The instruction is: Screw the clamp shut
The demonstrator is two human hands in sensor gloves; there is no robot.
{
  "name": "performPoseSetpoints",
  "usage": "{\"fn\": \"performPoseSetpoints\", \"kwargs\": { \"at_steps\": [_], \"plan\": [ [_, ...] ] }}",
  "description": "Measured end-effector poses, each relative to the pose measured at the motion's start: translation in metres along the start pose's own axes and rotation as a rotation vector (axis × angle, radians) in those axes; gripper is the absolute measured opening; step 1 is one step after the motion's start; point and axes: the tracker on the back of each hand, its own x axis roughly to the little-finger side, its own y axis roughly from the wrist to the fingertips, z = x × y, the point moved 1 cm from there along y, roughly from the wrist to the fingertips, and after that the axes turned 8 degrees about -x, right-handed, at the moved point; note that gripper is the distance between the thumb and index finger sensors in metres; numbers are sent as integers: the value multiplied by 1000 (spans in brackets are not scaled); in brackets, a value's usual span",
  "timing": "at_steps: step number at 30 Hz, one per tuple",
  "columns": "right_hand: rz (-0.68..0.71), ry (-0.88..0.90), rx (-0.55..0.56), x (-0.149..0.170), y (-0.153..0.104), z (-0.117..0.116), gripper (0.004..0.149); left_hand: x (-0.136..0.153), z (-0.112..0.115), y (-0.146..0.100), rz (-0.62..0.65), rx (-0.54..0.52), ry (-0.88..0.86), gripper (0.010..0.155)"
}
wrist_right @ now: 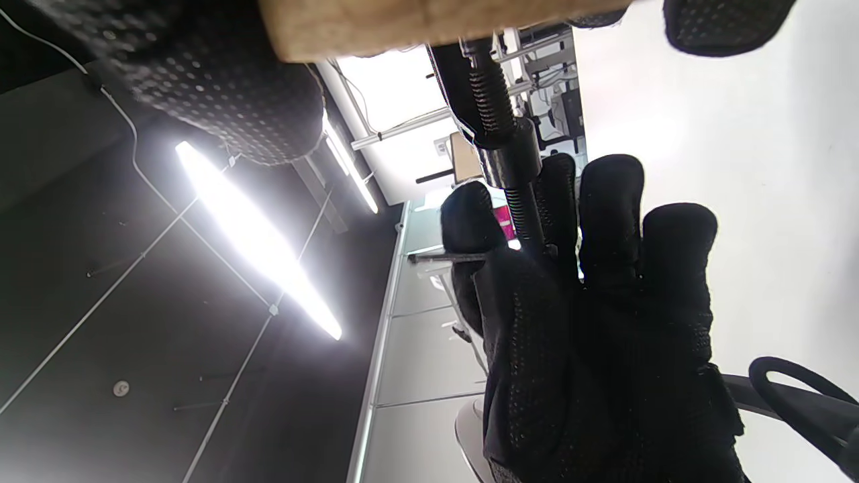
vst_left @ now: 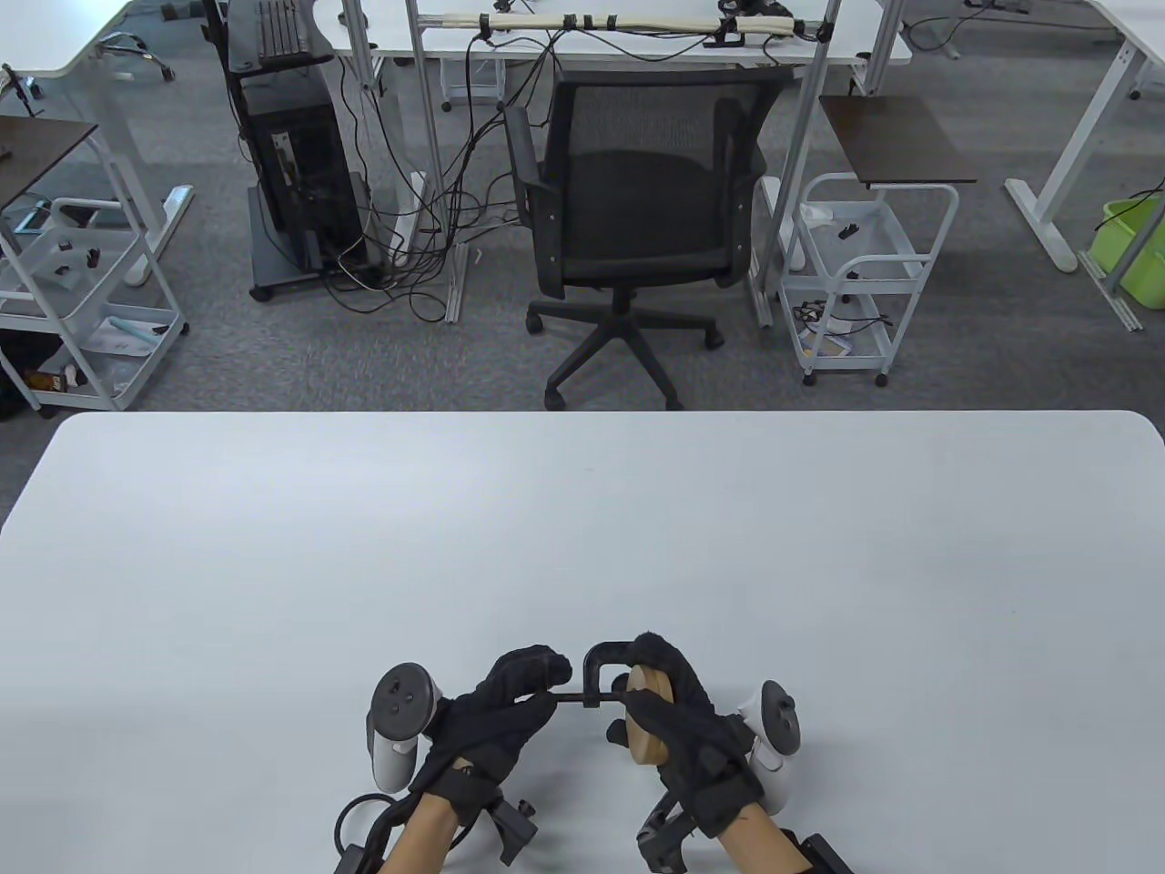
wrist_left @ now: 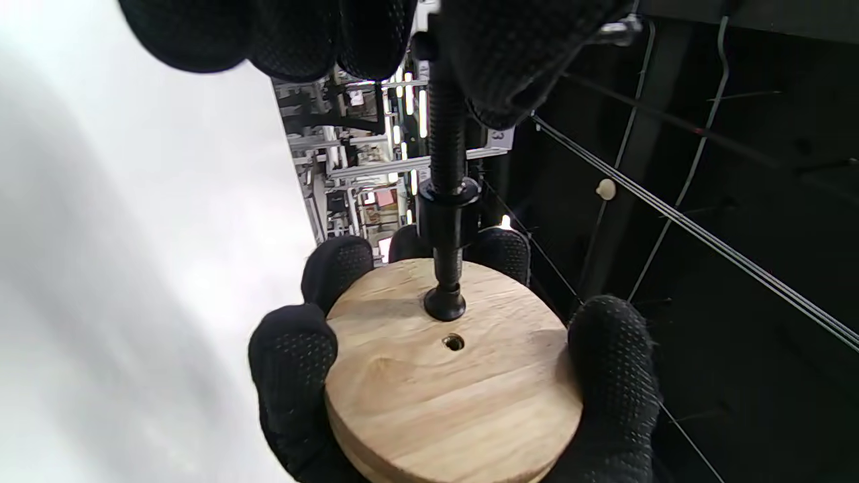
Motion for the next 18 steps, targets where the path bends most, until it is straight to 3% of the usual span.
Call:
{"fn": "performPoseSetpoints", "kwargs": {
  "at_steps": [4,11,14,18],
  "plan": [
    [0,12,12,0,0,1,77,-4,2,0,41,-4,66,43],
    [4,15,13,-1,0,1,77,-1,4,0,17,-14,12,43],
    [17,6,38,-2,0,2,77,-1,5,0,15,-1,44,67],
    [20,-35,46,-6,-1,4,77,0,3,-2,-15,-18,76,79]
  ]
}}
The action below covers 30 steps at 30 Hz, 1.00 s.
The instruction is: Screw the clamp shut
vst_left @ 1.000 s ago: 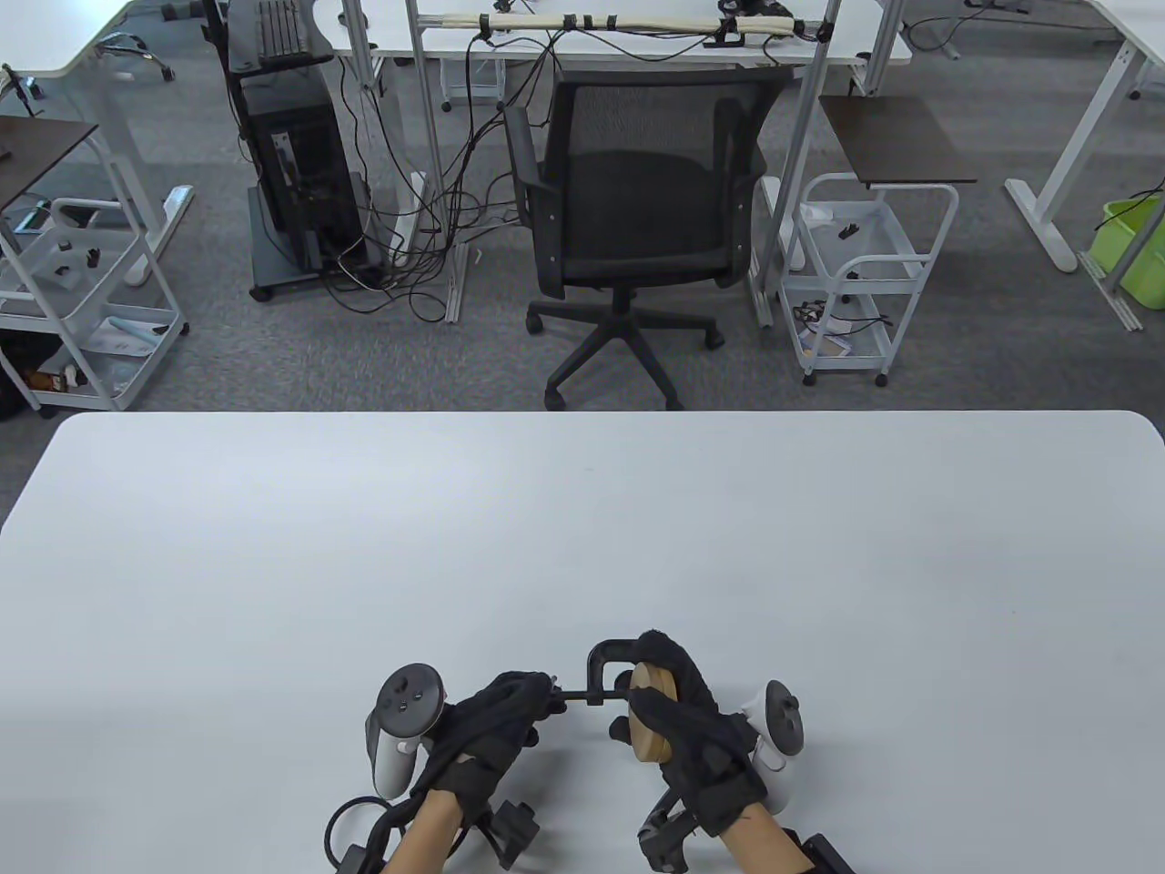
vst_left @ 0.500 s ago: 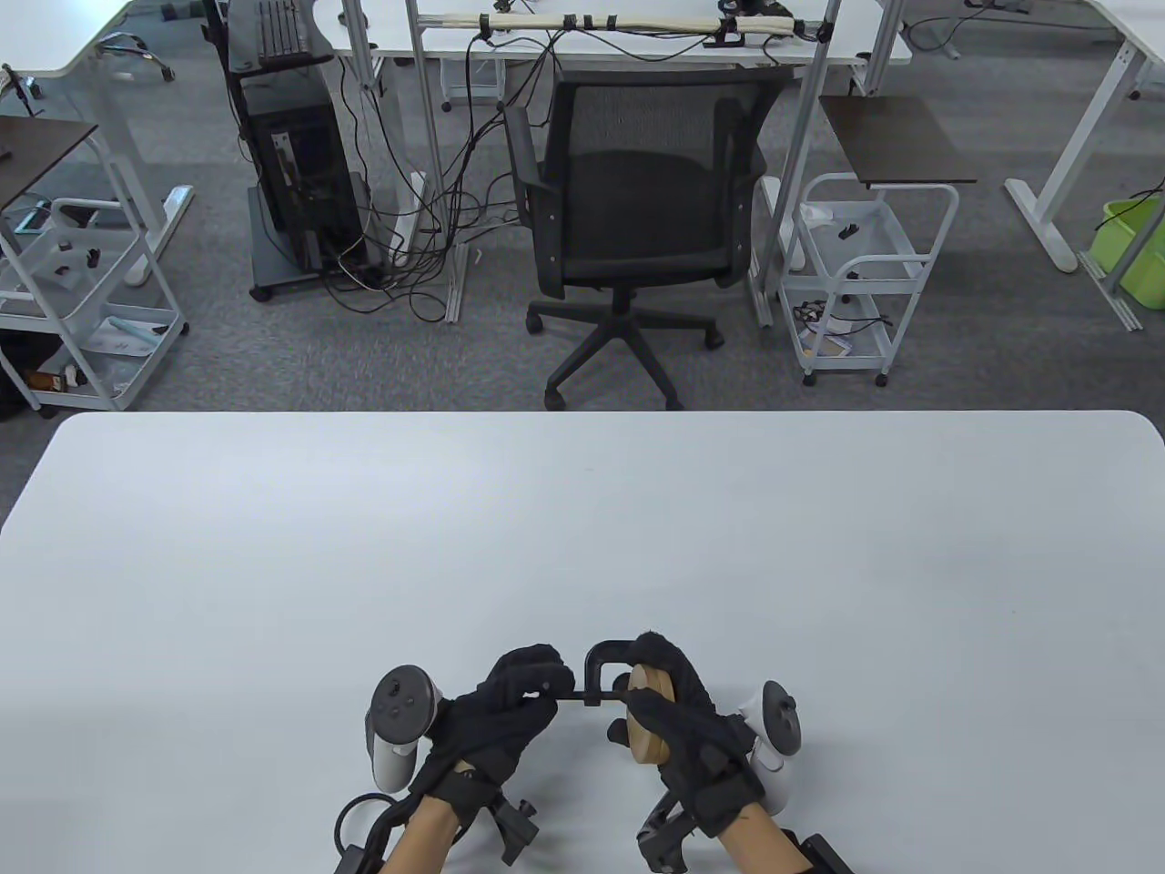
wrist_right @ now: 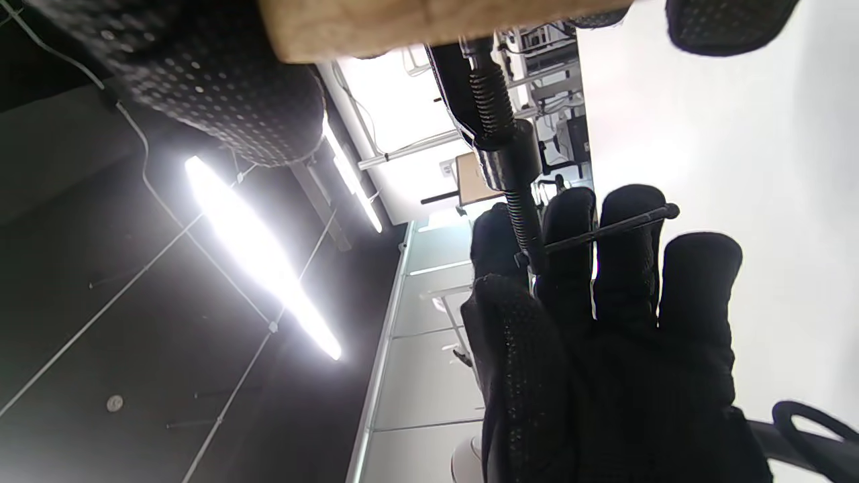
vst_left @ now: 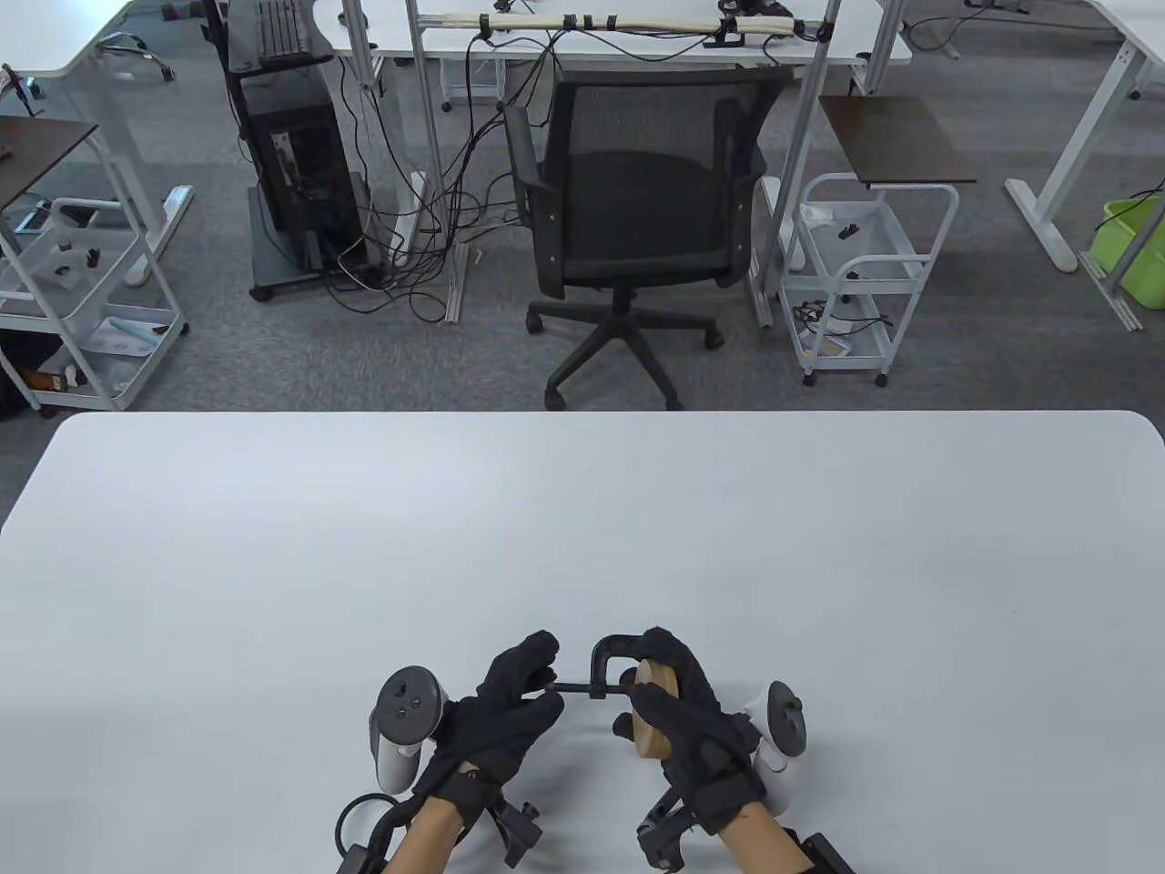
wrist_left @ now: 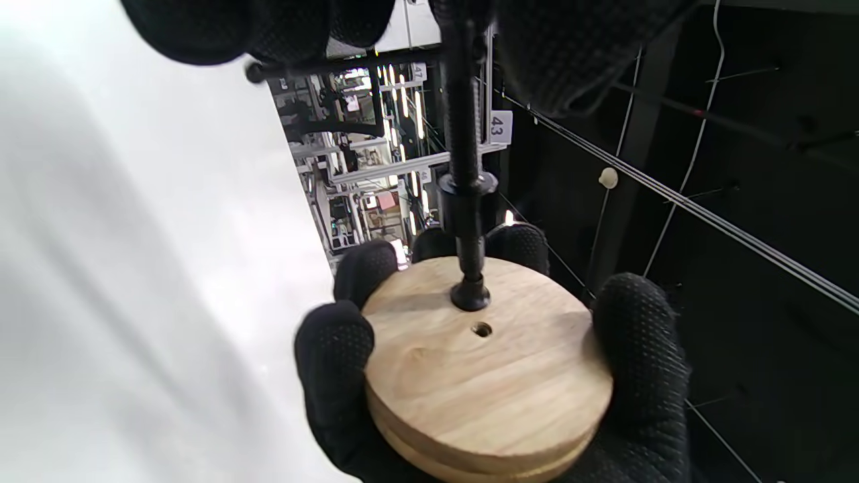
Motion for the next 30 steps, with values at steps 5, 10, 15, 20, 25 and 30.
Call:
{"fn": "performPoseSetpoints", "kwargs": {
  "at_steps": [5,10,15,20,25,30],
  "plan": [
    [9,13,4,-1,0,0,77,7,-5,-2,-99,-111,99,68],
    [6,8,-26,0,1,-2,77,15,-2,-3,-185,-17,17,77],
    [-6,-30,-44,1,1,-6,77,14,2,-1,-157,26,-87,71],
    [-16,-30,-43,2,0,-6,77,4,1,1,-60,22,-68,58],
    [-22,-27,-43,2,0,-7,77,-4,-1,1,24,2,-58,50],
    [-38,-29,-18,3,-1,-5,77,-7,-1,1,62,8,-9,45]
  ]
}}
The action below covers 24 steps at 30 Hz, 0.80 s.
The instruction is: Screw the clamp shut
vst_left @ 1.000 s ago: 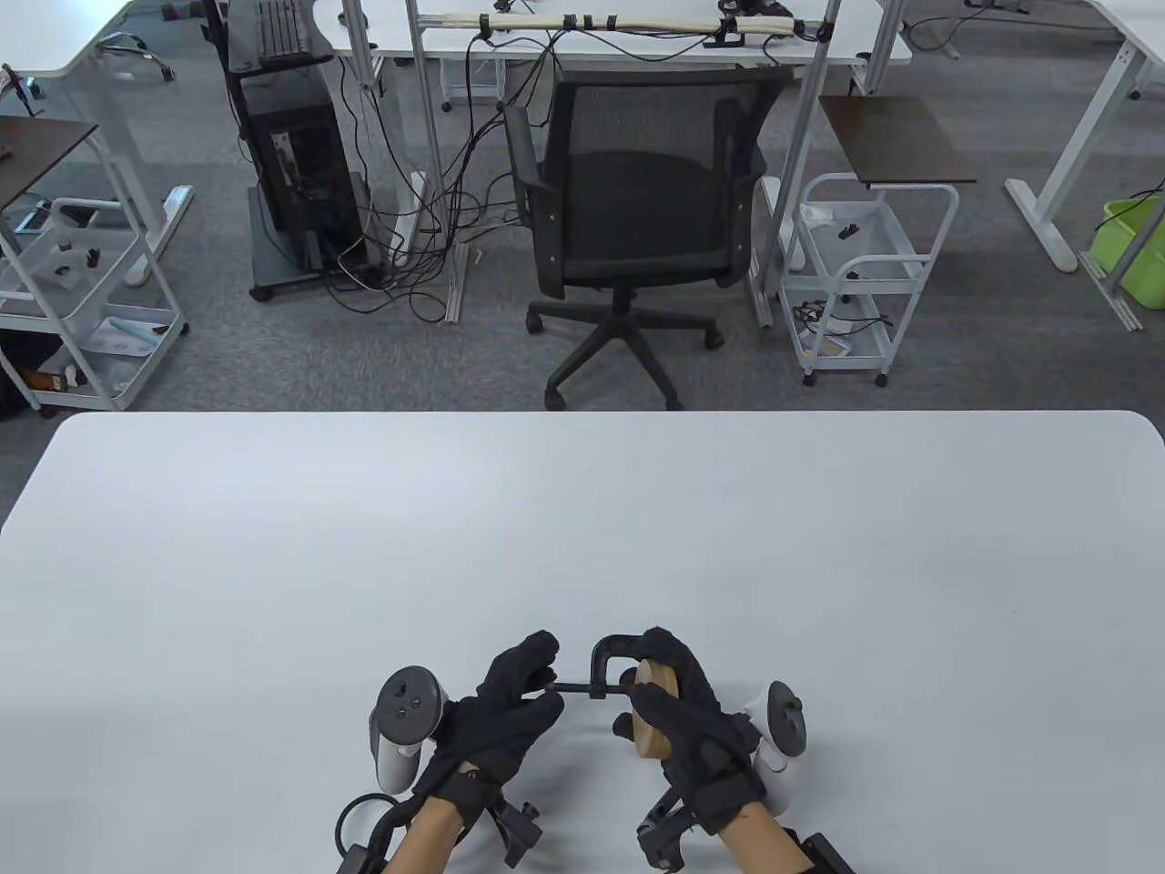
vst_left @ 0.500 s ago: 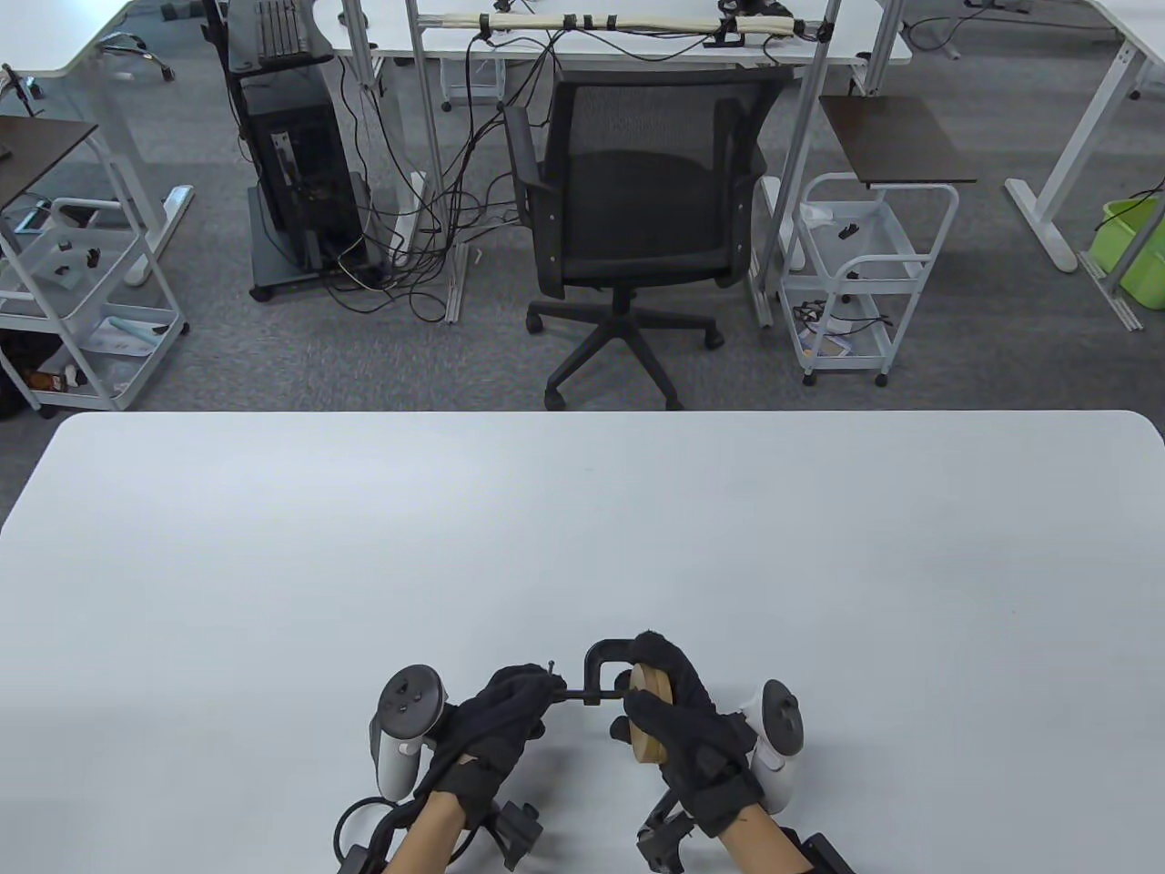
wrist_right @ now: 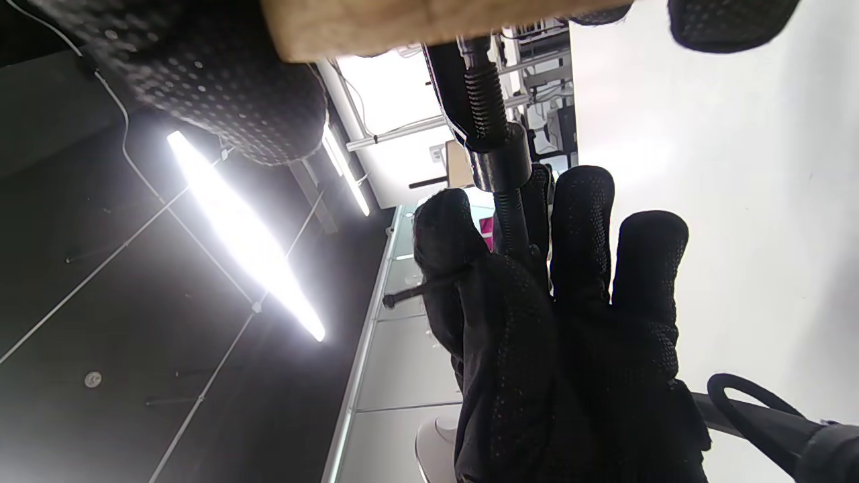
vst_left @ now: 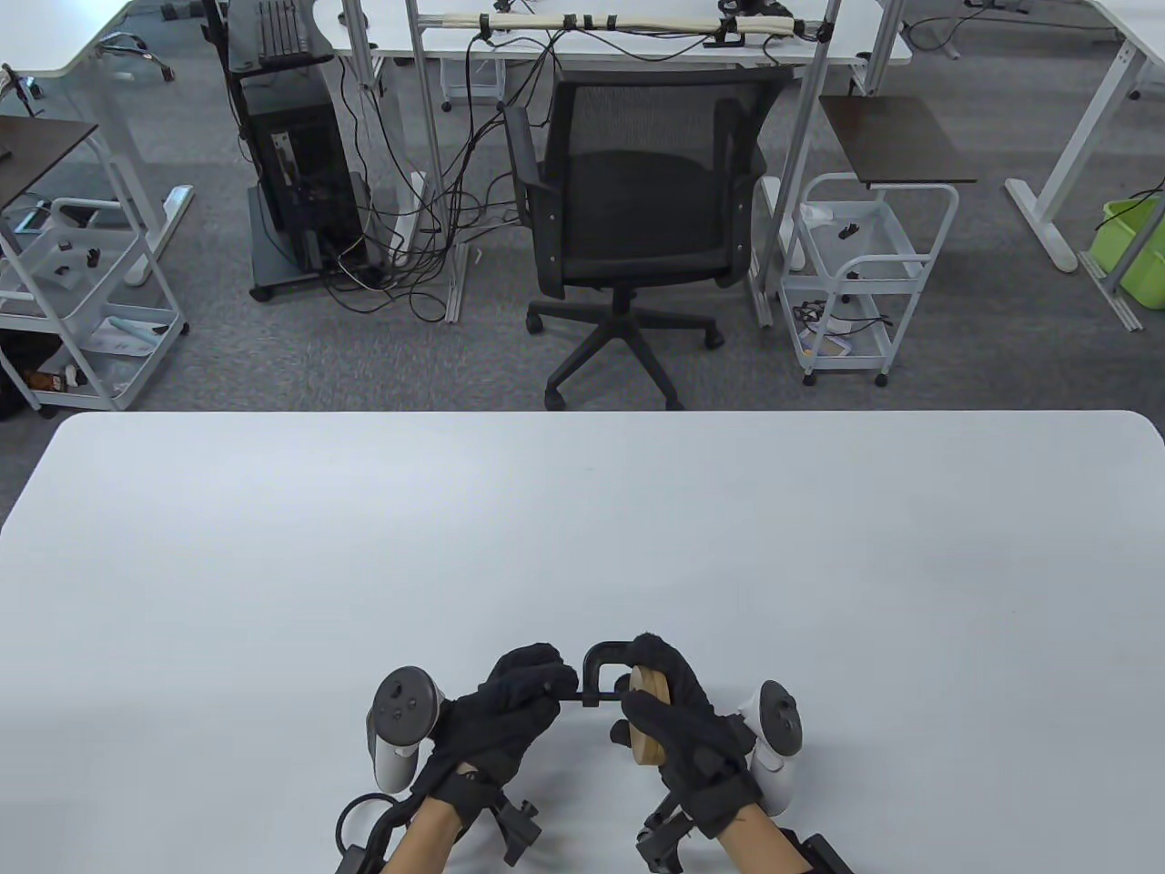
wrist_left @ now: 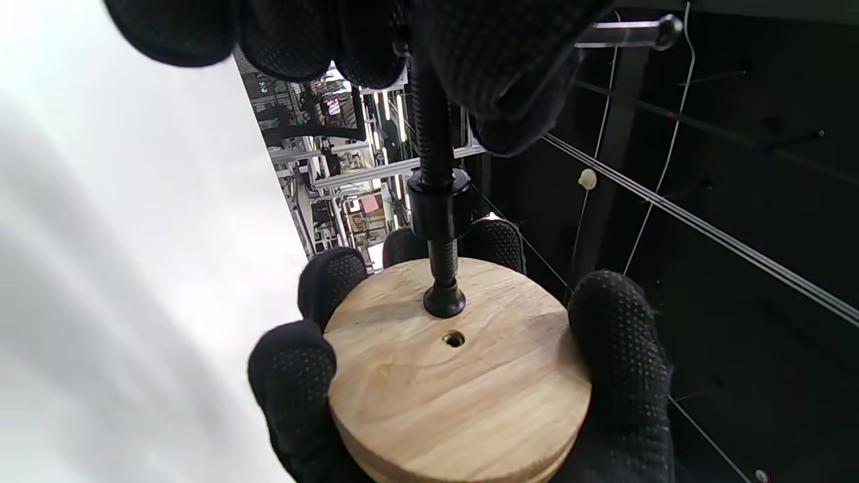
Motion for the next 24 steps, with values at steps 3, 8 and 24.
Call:
{"fn": "performPoseSetpoints", "kwargs": {
  "at_steps": [3,8,24],
  "plan": [
    [-6,6,2,1,0,0,77,1,0,0,-9,-2,-4,45],
    [-2,12,2,1,0,1,77,3,0,1,-41,10,1,49],
    [32,29,18,-1,-1,5,77,25,-5,-6,-305,11,34,83]
  ]
}}
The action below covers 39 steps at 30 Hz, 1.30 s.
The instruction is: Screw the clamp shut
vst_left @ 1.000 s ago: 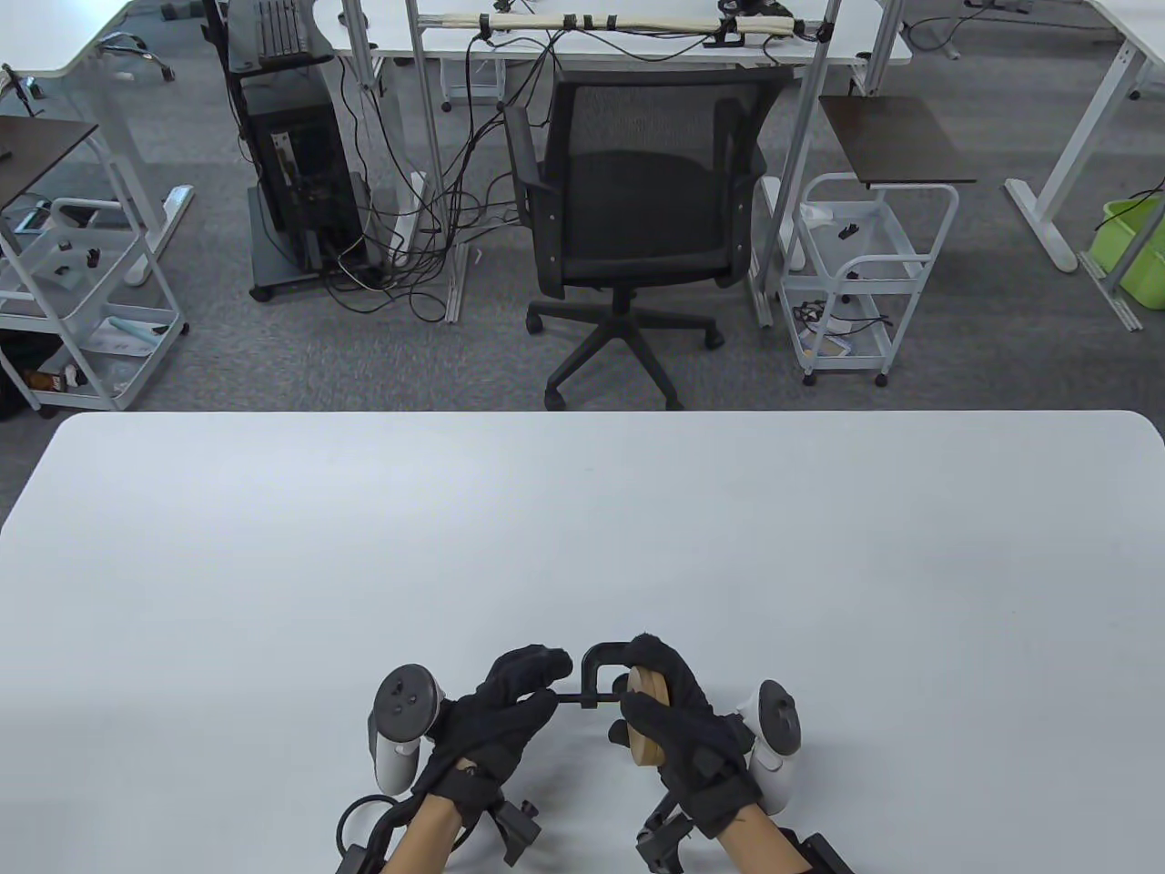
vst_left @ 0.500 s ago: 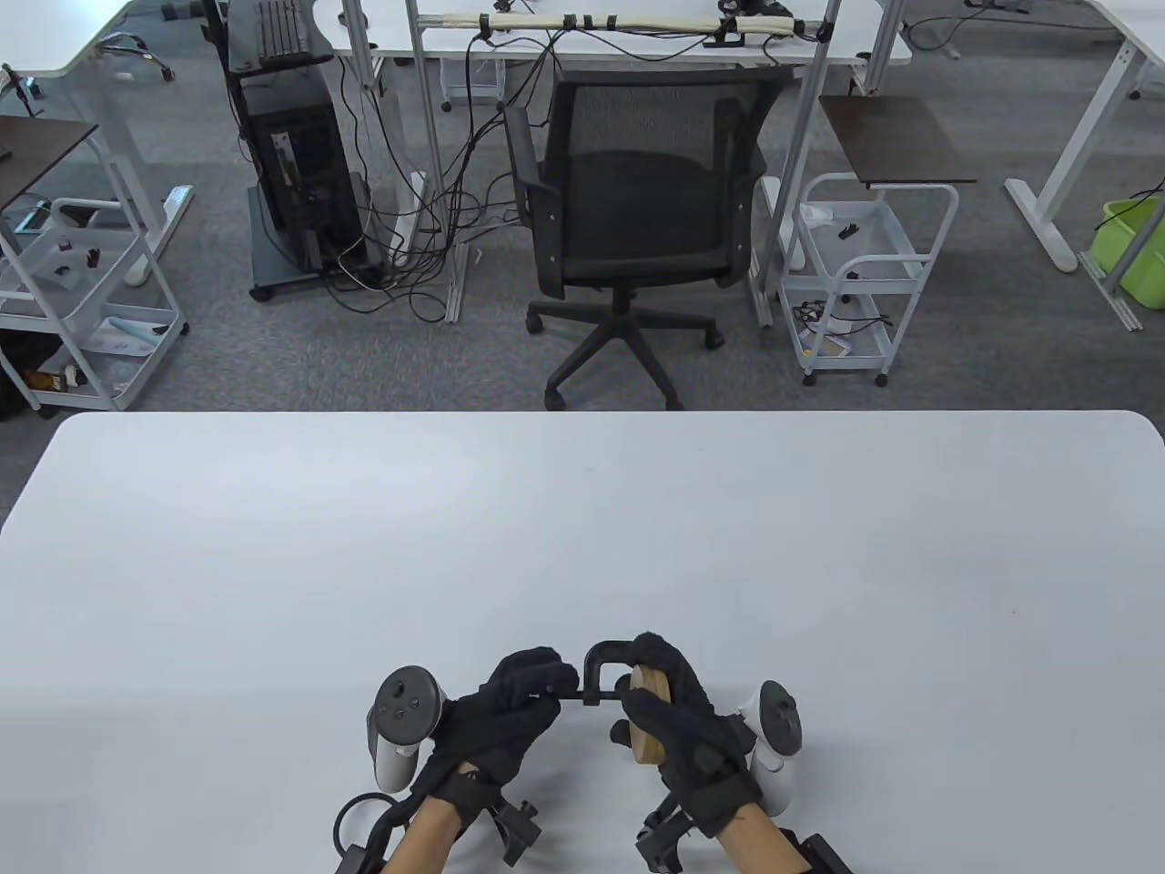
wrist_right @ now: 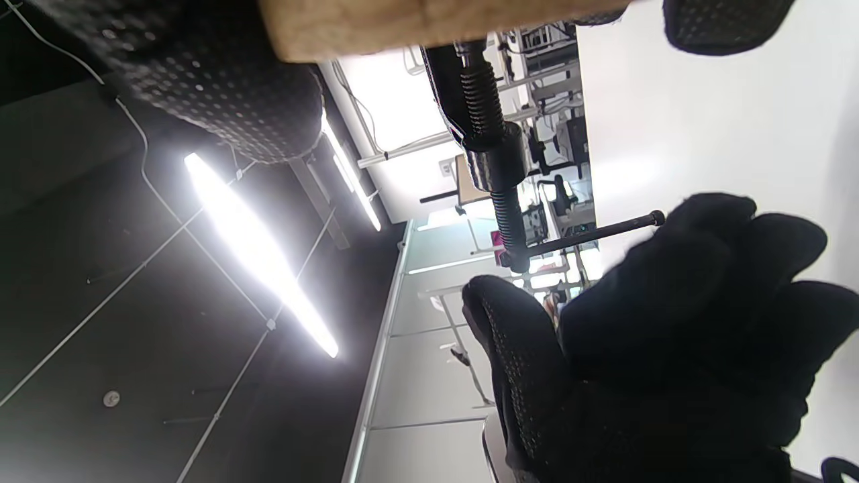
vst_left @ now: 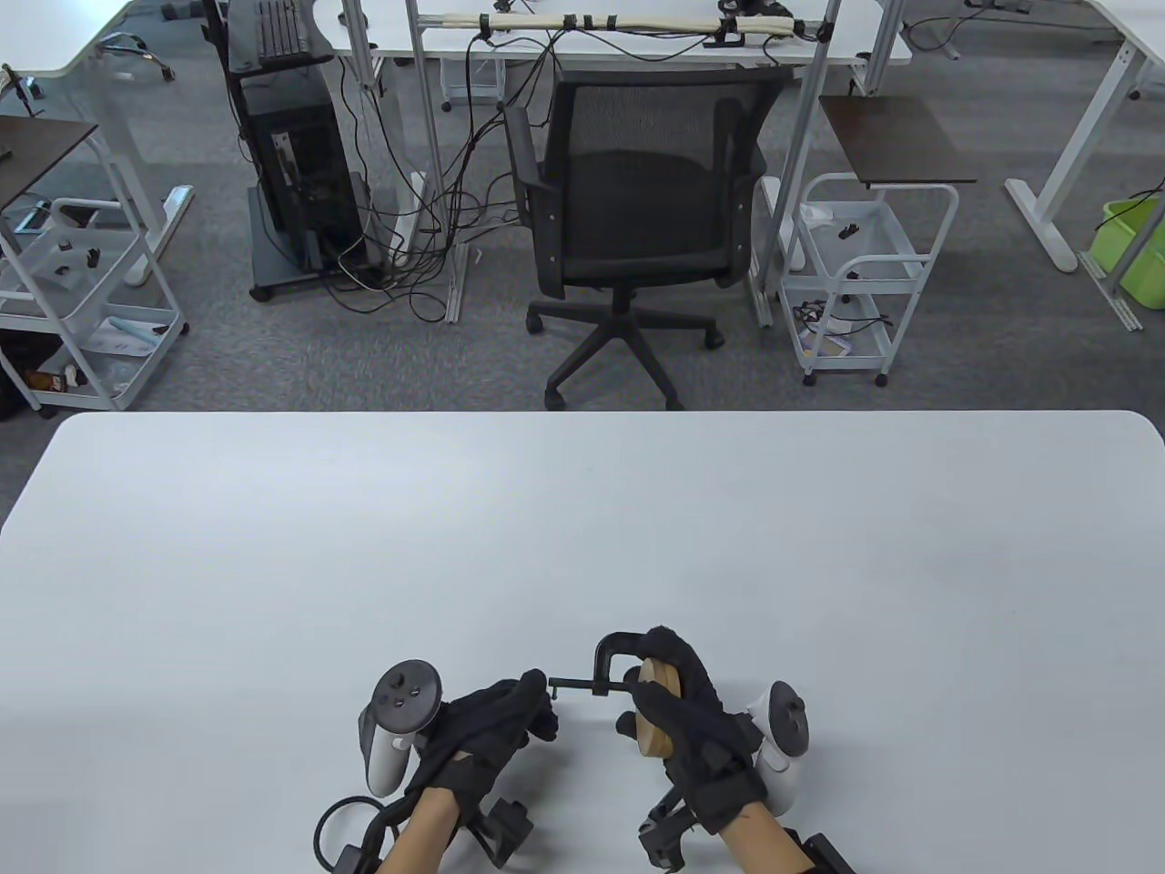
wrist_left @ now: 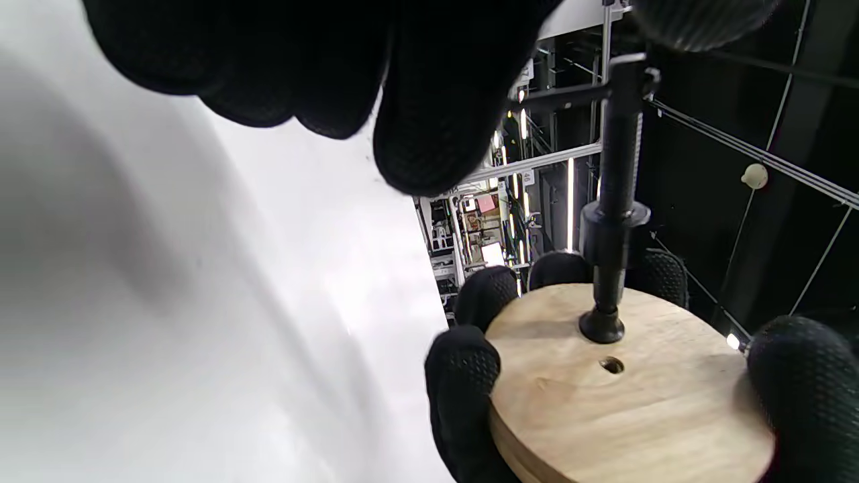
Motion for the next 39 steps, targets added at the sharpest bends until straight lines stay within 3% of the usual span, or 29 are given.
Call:
{"fn": "performPoseSetpoints", "kwargs": {
  "at_steps": [2,7,11,18,26,34,39],
  "plan": [
    [-2,-19,-15,1,0,-4,77,1,2,1,-6,15,-29,86],
    [-5,-24,-32,2,1,-7,77,-1,5,1,25,102,-137,77],
    [-15,-24,-31,3,1,-7,77,-8,8,2,101,108,-126,70],
    [-21,-36,-30,4,1,-7,77,-20,4,0,239,51,-93,54],
    [-37,-12,-25,6,1,-6,78,-28,2,-2,319,5,-38,46],
    [-49,13,-20,7,1,-5,78,-28,3,-2,308,9,-2,47],
    [-39,33,13,5,0,-2,78,-24,0,-2,243,-20,45,67]
  ]
}}
